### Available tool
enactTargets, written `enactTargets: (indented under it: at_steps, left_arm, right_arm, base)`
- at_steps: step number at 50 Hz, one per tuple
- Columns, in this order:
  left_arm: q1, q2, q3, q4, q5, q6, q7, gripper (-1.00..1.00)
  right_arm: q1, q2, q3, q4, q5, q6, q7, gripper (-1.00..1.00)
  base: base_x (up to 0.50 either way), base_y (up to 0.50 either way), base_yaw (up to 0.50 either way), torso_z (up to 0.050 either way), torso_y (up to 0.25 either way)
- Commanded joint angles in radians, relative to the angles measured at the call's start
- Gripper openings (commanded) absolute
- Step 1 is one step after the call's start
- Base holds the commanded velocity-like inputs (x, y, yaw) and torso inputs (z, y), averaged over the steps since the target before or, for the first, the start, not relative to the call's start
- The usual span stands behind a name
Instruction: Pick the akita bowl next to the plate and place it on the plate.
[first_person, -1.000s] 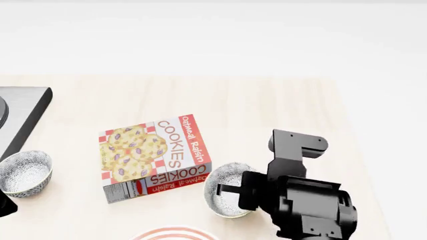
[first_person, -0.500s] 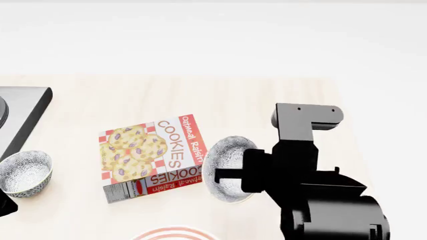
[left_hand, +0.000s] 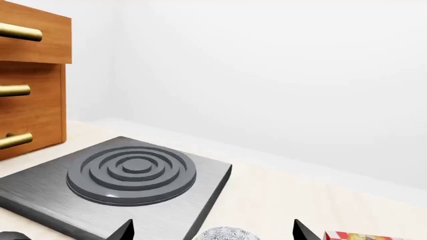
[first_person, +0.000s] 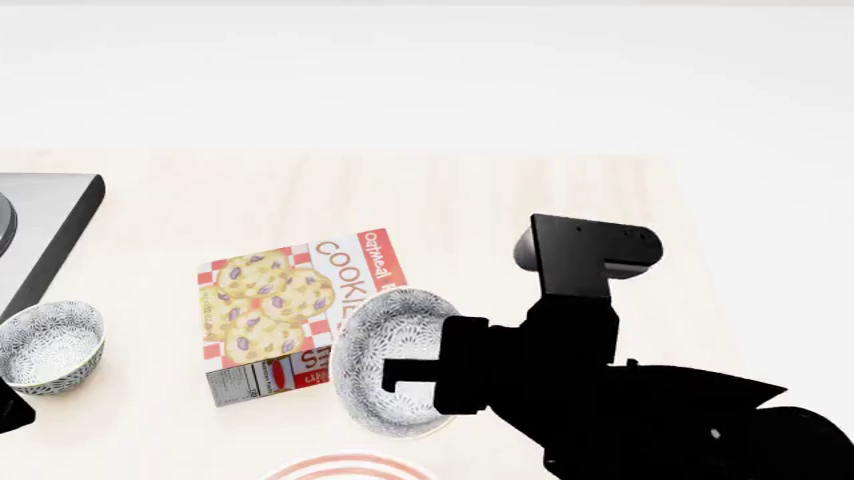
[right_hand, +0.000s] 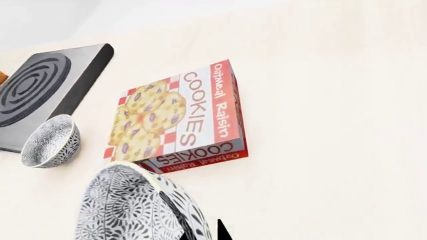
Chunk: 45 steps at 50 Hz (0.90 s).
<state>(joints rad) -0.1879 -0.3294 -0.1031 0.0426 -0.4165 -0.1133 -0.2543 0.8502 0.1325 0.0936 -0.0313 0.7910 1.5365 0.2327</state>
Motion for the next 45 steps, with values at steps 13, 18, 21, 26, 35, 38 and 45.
enactTargets:
  at_steps: [13, 18, 21, 26, 35, 38, 45]
  left_arm:
    - [0.004, 0.019, -0.024, -0.004, 0.002, 0.013, 0.024, 1.0]
    - [0.004, 0.019, -0.024, -0.014, 0.003, 0.021, 0.027, 1.0]
    - [0.002, 0.019, -0.022, -0.019, 0.004, 0.025, 0.027, 1.0]
    - [0.006, 0.016, -0.022, -0.004, 0.0, 0.015, 0.021, 1.0]
    - [0.0, 0.017, -0.019, -0.021, 0.002, 0.026, 0.024, 1.0]
    - [-0.002, 0.017, -0.018, -0.028, 0.003, 0.031, 0.025, 1.0]
    - [-0.003, 0.015, -0.016, -0.019, 0.001, 0.023, 0.02, 1.0]
  right_arm:
    - [-0.081, 0.034, -0.029, 0.046, 0.257, -0.05, 0.046, -1.0]
    - [-0.104, 0.038, -0.041, 0.047, 0.265, -0.063, 0.041, -1.0]
    - [-0.117, 0.04, -0.041, 0.047, 0.276, -0.069, 0.037, -1.0]
    - [-0.141, 0.044, -0.046, 0.041, 0.286, -0.081, 0.037, -1.0]
    - [-0.169, 0.051, -0.073, 0.031, 0.309, -0.09, 0.021, -1.0]
    - [-0.176, 0.05, -0.076, 0.035, 0.316, -0.094, 0.021, -1.0]
    - [-0.184, 0.054, -0.092, 0.045, 0.321, -0.113, 0.009, -1.0]
  base:
    - [0.0, 0.0, 0.0, 0.0, 0.0]
    - [0.0, 0.0, 0.0, 0.0, 0.0]
    - [0.0, 0.0, 0.0, 0.0, 0.0]
    - [0.0, 0.0, 0.0, 0.0, 0.002]
    - [0.0, 0.0, 0.0, 0.0, 0.0]
    - [0.0, 0.0, 0.0, 0.0, 0.0]
    - [0.0, 0.0, 0.0, 0.0, 0.0]
